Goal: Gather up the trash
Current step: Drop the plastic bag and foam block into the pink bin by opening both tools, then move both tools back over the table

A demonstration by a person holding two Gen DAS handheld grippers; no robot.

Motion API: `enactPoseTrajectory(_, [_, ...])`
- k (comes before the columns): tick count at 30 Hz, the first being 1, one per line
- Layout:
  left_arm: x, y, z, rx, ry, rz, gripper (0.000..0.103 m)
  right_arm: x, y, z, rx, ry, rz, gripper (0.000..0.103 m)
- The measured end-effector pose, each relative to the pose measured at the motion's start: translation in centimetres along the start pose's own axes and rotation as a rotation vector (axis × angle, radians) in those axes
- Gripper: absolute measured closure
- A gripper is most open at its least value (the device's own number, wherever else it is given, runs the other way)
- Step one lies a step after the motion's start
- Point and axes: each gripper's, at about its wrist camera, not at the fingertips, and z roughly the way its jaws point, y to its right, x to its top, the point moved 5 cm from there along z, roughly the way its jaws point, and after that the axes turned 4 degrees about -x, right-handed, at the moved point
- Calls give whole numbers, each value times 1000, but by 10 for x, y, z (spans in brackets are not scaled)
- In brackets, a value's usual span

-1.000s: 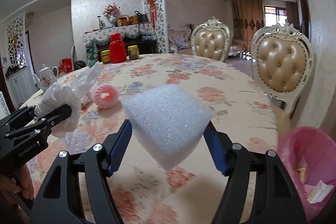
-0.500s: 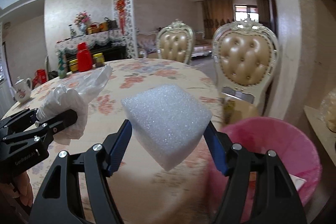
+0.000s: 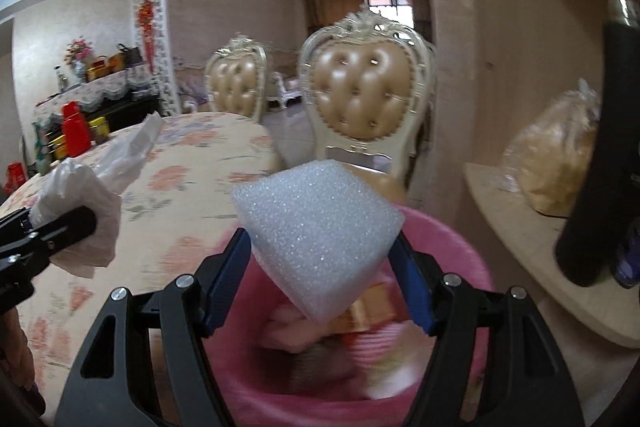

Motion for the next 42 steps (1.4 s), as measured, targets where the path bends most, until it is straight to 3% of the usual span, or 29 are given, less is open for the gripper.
enactPoseTrajectory(5, [2,26,32,-67,-39,-2,61,-7,33,25,-18,-49,34,33])
enactPoseTrajectory(10, [3,44,65,-120,-77,-29,60,-5,49,44,21,-60,65,32])
enactPoseTrajectory(12, [4,48,73,-150,-84,-45,60,-1,55,46,23,-51,80,24])
enactPoseTrajectory(13, [3,51,78,-171,-90,-51,58,0,58,42,23,-38,90,19])
enactPoseTrajectory(17, [3,53,91,-154,-96,-62,42,12,63,22,7,30,109,18])
enactPoseTrajectory(18, [3,50,91,-144,-87,-69,32,14,63,16,4,44,108,18])
enactPoseTrajectory(19, [2,46,88,-131,-76,-75,24,16,64,9,4,59,108,18])
enactPoseTrajectory(25, [3,9,59,-29,-24,-95,12,20,57,-18,4,91,107,18])
enactPoseTrajectory(30, [3,-43,17,112,15,-97,10,24,28,-25,27,90,71,15])
enactPoseTrajectory(36, [-1,-112,-48,267,67,-133,10,29,-43,-28,131,86,2,14])
enactPoseTrajectory(42, [-16,-182,-113,439,91,-159,10,21,-143,-26,261,56,-103,13])
